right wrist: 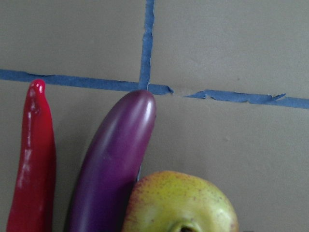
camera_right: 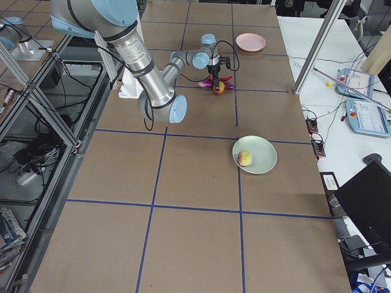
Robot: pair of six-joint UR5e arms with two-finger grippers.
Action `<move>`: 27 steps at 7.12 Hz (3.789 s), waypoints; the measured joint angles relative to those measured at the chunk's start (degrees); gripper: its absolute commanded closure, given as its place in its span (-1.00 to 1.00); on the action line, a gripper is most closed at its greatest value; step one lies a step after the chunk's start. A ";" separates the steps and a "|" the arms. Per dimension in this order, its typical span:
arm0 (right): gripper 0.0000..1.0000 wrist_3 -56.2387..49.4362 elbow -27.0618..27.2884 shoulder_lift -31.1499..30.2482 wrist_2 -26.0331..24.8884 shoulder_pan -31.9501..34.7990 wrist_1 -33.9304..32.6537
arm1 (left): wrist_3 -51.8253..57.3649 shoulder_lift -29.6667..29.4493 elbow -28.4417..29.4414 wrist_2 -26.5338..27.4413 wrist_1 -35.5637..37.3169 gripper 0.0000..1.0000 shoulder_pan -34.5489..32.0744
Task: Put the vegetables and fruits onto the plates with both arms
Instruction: 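Move the right gripper to the pomegranate and grasp it, then carry the pomegranate with the right gripper onto the green plate, then release the pomegranate and raise the right gripper back to rest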
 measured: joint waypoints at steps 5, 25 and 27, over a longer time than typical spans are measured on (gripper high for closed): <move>0.99 -10.51 4.06 -1.82 9.53 11.75 -3.26 | 0.00 0.00 0.01 0.01 0.00 -1.00 0.01; -0.99 -59.60 14.95 -32.58 38.27 48.49 -5.77 | -0.88 -4.07 -1.55 0.10 -11.47 -1.00 2.54; -0.99 -68.15 15.13 -41.48 39.28 55.28 -5.48 | -12.17 -7.13 -2.22 -0.35 -15.72 -1.00 6.04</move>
